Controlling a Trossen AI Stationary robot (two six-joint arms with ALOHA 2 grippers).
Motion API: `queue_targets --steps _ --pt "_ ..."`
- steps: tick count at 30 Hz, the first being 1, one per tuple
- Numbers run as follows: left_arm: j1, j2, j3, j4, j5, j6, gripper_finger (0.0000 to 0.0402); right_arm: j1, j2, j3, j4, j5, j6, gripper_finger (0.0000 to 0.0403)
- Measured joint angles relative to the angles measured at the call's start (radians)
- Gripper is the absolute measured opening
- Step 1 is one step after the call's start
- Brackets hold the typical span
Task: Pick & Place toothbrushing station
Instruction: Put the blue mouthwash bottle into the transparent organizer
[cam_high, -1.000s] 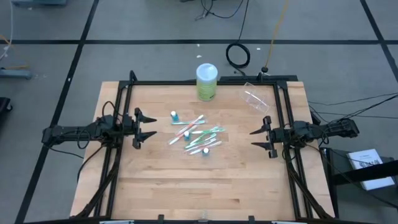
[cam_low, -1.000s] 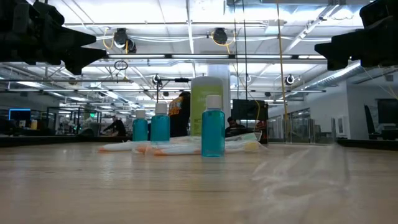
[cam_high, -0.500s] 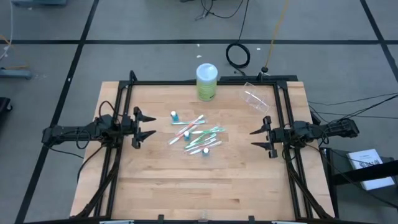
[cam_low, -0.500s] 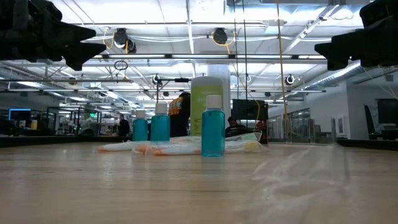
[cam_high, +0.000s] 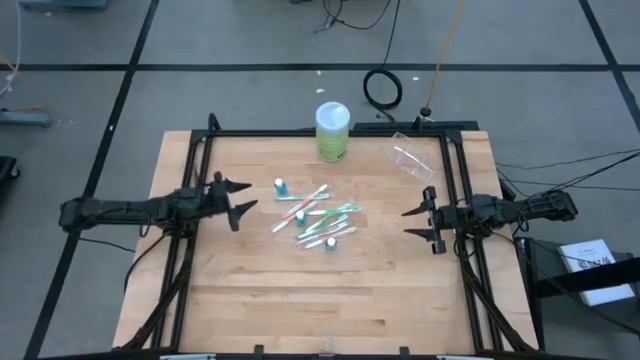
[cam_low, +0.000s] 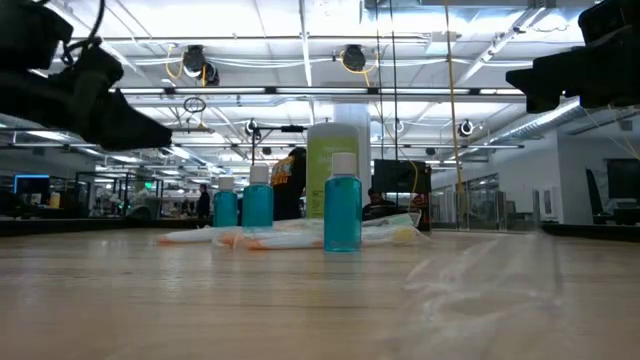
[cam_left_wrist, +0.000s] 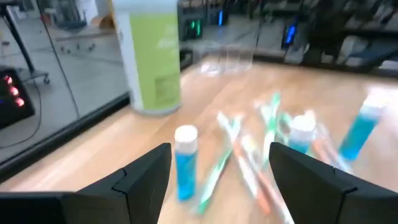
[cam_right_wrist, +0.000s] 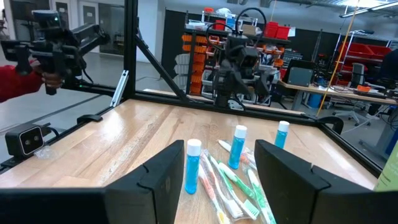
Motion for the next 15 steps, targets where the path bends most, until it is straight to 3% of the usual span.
queue_targets --steps 7,11,15 --pt "0.056 0.198 0.060 0.053 -0.003 -0.003 0.0280 0.000 0.000 0.000 0.000 0.000 0.000 0.0188" --pt "0.115 0.347 0.195 -0.035 0.016 -0.020 0.0280 0.000 0.000 0.000 0.000 0.000 0.000 0.0189" --pt "0.178 0.522 0.330 -0.105 0.099 0.010 0.0280 0.000 0.000 0.000 0.000 0.000 0.000 0.0189"
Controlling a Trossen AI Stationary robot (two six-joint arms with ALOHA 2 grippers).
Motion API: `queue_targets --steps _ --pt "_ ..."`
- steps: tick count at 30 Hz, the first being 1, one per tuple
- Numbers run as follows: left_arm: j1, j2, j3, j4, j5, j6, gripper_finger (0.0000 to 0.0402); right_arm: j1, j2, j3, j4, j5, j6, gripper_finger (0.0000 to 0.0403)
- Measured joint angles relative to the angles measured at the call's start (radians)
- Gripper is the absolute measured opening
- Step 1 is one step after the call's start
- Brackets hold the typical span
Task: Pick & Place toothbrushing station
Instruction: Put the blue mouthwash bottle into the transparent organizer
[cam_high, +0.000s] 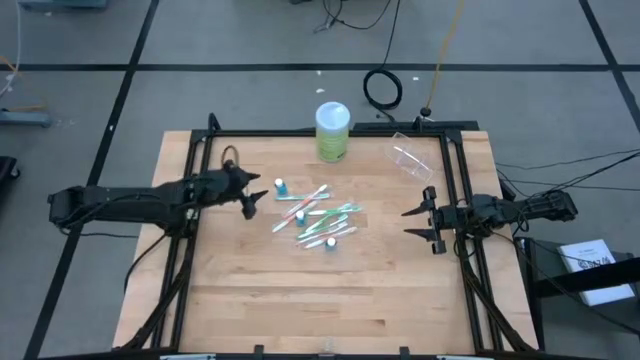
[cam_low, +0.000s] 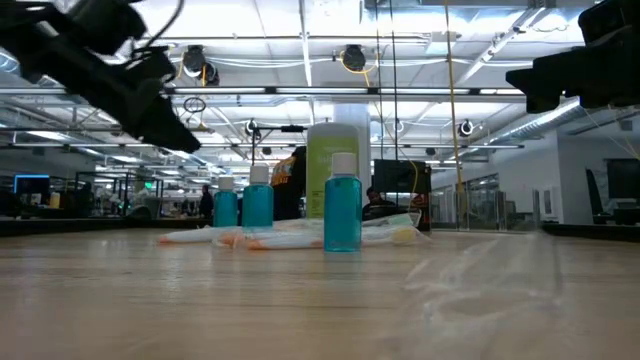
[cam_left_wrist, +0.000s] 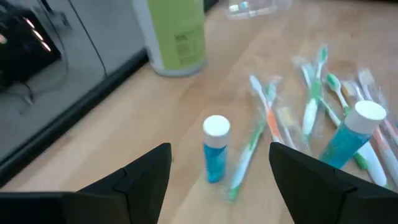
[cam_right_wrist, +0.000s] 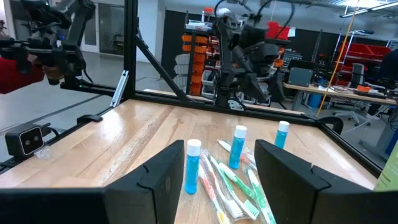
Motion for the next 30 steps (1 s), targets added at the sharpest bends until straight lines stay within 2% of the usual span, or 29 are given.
queue_targets --steps 2,6,10,17,23,30 --pt "0.022 0.076 0.033 0.020 0.037 0.031 0.0280 0.000 0.000 0.000 0.000 0.000 0.000 0.0188" --pt "0.054 0.201 0.027 0.127 0.045 0.131 0.0280 0.000 0.000 0.000 0.000 0.000 0.000 0.0189" --pt "0.083 0.299 -0.015 0.269 0.058 0.122 0.0280 0.000 0.000 0.000 0.000 0.000 0.000 0.0189" --pt "0.131 0.332 -0.113 0.407 0.063 0.089 0.0280 0.000 0.000 0.000 0.000 0.000 0.000 0.0189" --pt "0.135 0.354 -0.246 0.715 0.088 0.130 0.0280 0.000 0.000 0.000 0.000 0.000 0.000 0.0188" --pt "0.132 0.440 -0.245 0.755 0.134 0.135 0.0280 0.000 0.000 0.000 0.000 0.000 0.000 0.0189"
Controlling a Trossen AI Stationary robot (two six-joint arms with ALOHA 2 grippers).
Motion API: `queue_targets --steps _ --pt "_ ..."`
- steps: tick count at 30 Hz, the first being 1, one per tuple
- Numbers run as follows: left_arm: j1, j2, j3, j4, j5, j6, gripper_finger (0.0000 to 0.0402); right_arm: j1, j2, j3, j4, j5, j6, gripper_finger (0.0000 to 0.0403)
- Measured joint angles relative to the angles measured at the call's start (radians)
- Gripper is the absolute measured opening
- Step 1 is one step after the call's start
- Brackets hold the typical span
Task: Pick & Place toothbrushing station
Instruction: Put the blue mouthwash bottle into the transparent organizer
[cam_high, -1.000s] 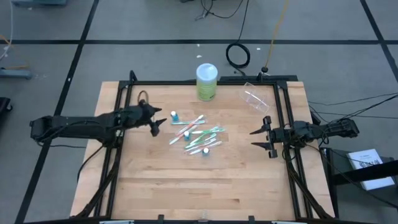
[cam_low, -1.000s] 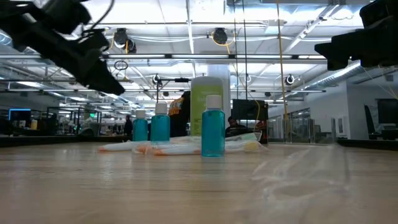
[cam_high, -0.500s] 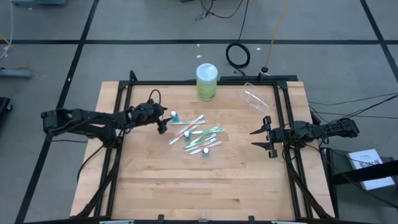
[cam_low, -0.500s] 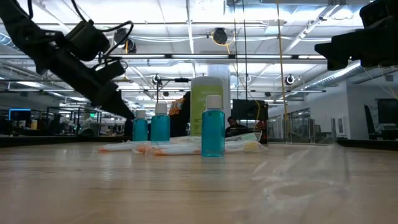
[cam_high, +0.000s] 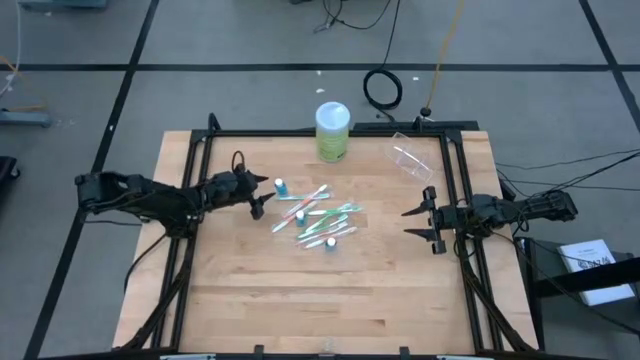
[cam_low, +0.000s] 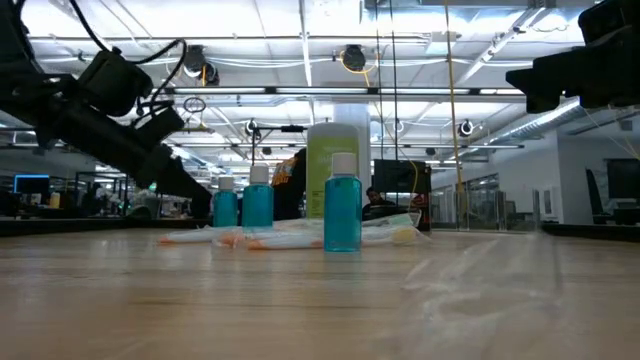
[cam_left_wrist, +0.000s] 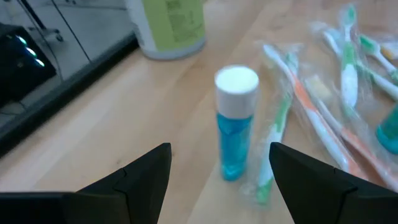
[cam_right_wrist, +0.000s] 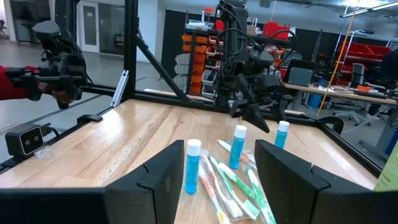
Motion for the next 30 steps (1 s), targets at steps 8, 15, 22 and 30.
queue_targets --steps 8,15,22,30 --pt "0.000 0.093 0.000 0.104 0.011 0.003 0.0280 0.000 0.000 0.000 0.000 0.000 0.000 0.0189" --pt "0.000 0.187 0.000 0.185 0.018 0.002 0.0280 0.000 0.000 0.000 0.000 0.000 0.000 0.0188" --pt "0.000 0.269 0.028 0.256 0.019 0.022 0.0280 0.000 0.000 0.000 0.000 0.000 0.000 0.0188" --pt "0.000 0.342 0.081 0.259 0.055 0.045 0.0255 0.000 0.000 0.000 0.000 0.000 0.000 0.0189"
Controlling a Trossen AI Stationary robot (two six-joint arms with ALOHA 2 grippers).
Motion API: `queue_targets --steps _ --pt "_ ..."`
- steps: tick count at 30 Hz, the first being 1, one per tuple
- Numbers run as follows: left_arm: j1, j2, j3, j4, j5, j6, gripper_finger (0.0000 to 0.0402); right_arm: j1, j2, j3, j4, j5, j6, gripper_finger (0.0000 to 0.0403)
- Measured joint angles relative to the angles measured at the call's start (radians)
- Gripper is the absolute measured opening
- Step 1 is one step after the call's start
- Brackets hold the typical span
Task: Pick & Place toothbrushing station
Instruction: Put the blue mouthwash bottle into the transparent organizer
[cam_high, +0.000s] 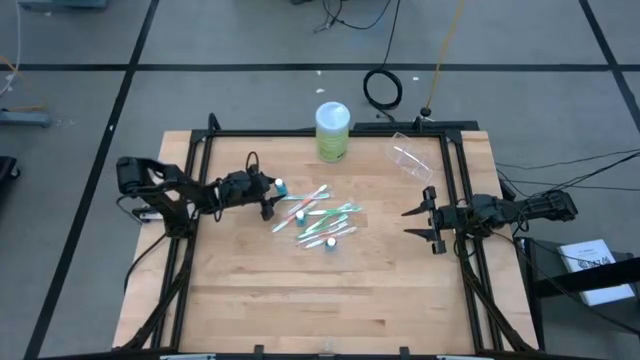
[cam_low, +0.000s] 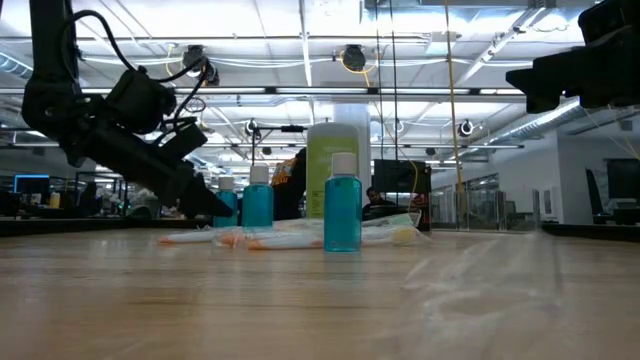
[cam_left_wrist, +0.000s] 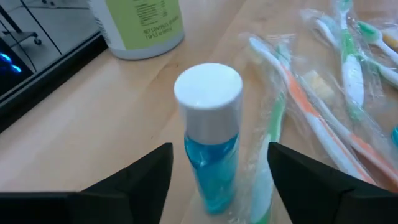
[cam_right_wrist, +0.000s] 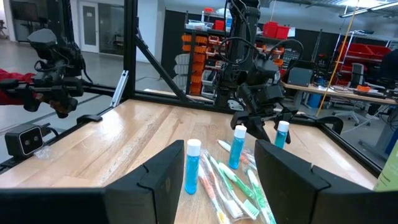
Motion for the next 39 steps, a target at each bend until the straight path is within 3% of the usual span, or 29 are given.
queue_targets --steps 10,16,21,26,30,39 --pt "0.000 0.003 0.001 0.000 0.005 0.010 0.0144 0.000 0.000 0.000 0.000 0.000 0.000 0.0189" --pt "0.000 0.003 0.004 0.024 0.007 0.005 0.0101 0.000 0.000 0.000 0.000 0.000 0.000 0.0188" --pt "-0.002 0.003 0.020 0.024 0.015 -0.024 0.0098 0.000 0.000 0.000 0.000 0.000 0.000 0.0189" --pt "-0.007 -0.033 0.074 0.019 0.070 -0.173 0.0107 0.000 0.000 0.000 0.000 0.000 0.000 0.0188" --pt "-0.030 -0.072 0.135 -0.002 0.136 -0.209 0.0101 0.000 0.000 0.000 0.000 0.000 0.000 0.0189" --pt "-0.134 -0.092 0.449 -0.442 0.138 -0.151 0.0099 0.000 0.000 0.000 0.045 0.028 -0.012 0.0189"
